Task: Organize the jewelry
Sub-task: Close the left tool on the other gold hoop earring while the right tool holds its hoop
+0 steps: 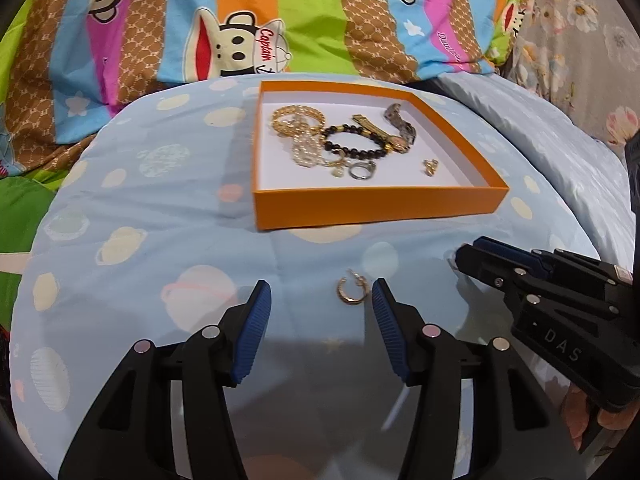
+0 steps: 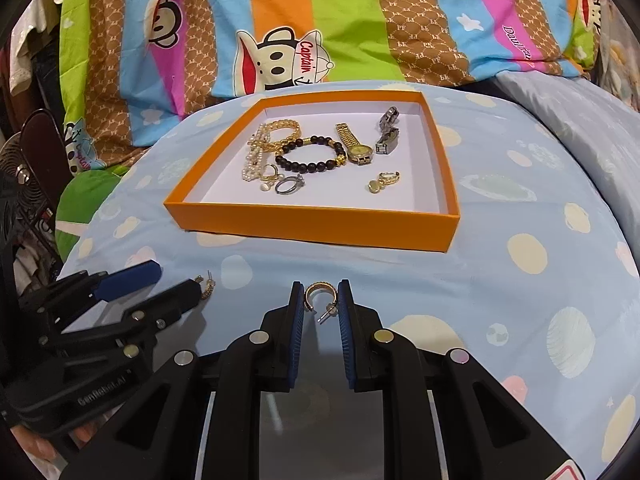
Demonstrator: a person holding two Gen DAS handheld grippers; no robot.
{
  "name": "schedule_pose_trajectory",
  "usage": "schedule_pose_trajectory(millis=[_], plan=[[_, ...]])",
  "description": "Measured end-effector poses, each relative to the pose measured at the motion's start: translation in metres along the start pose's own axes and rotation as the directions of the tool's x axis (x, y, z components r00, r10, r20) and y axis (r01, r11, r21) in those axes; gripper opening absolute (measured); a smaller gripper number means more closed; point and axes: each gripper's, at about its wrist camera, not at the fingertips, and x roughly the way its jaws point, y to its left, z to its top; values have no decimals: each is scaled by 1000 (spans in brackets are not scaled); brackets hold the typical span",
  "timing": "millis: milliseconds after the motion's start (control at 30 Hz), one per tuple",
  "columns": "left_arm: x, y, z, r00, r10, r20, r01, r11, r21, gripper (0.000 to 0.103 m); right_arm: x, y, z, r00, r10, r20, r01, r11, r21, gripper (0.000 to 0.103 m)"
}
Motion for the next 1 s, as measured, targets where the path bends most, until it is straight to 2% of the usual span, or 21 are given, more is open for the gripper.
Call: schedule_pose_trajectory(millis=[400,633,767,1000], plan=[[7,-14,3,1000,13,-10,-13,1000,24,49,-1,-1,-1,1000,-6,4,6,1000,5,16],[7,-12,4,1000,10,-9,-10,1000,15,32,-1,-1,0,1000,-4,3,4,1000,6,16],[7,-10,4,1000,-4,-7,4,1000,10,16,-1,-2,0,1000,-4,3,4,1000,8,16],[5,-12,2,1000,-14,2,14,1000,16,16,0,-6,-1,1000,-2,2,2,1000,15,16]])
